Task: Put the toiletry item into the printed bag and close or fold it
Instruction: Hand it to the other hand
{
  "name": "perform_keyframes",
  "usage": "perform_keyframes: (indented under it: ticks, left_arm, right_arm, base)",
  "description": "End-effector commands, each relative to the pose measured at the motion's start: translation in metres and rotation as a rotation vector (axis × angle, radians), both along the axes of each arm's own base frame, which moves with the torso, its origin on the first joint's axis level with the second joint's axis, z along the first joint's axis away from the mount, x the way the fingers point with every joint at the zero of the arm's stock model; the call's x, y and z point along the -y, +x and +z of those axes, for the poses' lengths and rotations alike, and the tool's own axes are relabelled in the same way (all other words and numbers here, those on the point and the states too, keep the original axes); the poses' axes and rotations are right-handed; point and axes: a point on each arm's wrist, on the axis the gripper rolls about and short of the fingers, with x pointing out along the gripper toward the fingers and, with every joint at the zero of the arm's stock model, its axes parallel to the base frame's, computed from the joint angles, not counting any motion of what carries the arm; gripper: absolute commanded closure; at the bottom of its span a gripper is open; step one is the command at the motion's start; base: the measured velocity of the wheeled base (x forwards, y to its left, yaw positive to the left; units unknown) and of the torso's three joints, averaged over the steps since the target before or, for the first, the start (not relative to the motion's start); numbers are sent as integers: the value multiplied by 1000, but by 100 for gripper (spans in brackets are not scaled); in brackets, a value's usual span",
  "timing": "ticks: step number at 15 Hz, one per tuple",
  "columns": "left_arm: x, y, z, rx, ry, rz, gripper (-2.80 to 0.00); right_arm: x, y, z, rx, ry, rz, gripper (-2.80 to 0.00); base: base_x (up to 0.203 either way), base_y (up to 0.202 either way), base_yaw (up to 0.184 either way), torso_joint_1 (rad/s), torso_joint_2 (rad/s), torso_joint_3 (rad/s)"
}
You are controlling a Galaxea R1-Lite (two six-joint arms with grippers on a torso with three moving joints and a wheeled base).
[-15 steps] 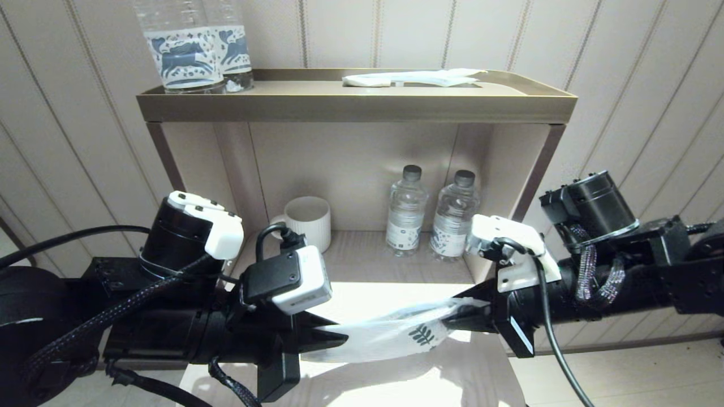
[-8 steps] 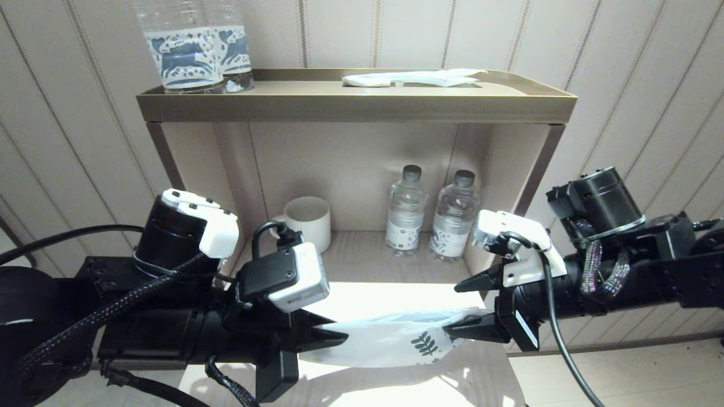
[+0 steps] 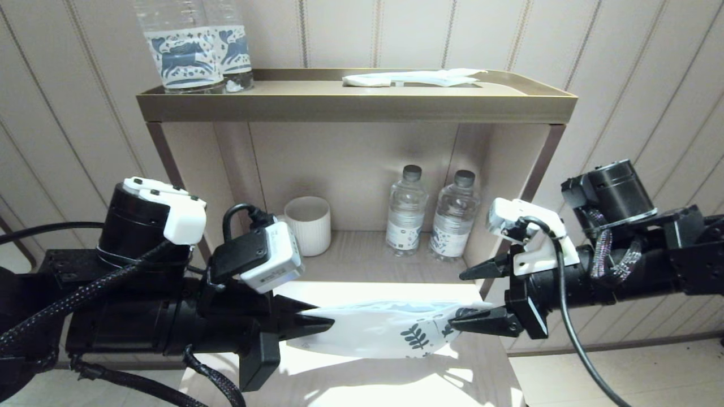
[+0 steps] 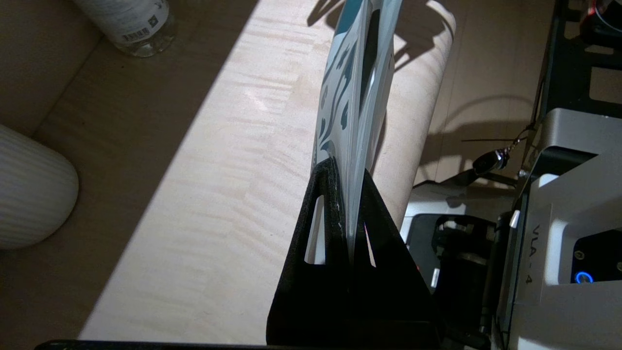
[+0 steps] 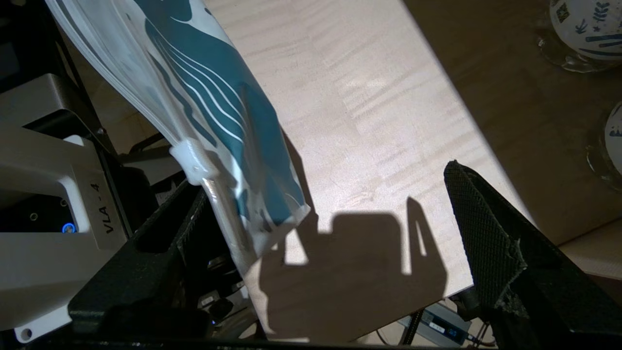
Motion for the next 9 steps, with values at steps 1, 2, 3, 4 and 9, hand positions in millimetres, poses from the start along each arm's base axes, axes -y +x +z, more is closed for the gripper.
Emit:
perform_keyframes:
  ticks: [1, 2, 3, 4, 9]
  left_arm:
    - [-6, -4, 5, 7, -21, 12, 0]
    - [-6, -4, 6, 1, -27, 15, 0]
    - [-7, -4, 6, -3, -31, 9, 0]
    - [-7, -5, 6, -11, -39, -4, 0]
    - [-8, -5, 14, -28, -111, -9, 0]
  right_arm:
    - [8, 4, -1, -18, 51, 28, -280]
    - [10, 5, -2, -32, 93, 67, -280]
    - [11, 6, -3, -42, 133, 104, -280]
    - [11, 6, -7, -57, 164, 134, -280]
    - [-3, 13, -23, -95, 283, 251, -280]
  base:
    - [0, 0, 0, 0, 0, 0]
    - [0, 0, 0, 0, 0, 0]
    - [0, 0, 0, 0, 0, 0]
    - [0, 0, 0, 0, 0, 0]
    - [0, 0, 0, 0, 0, 0]
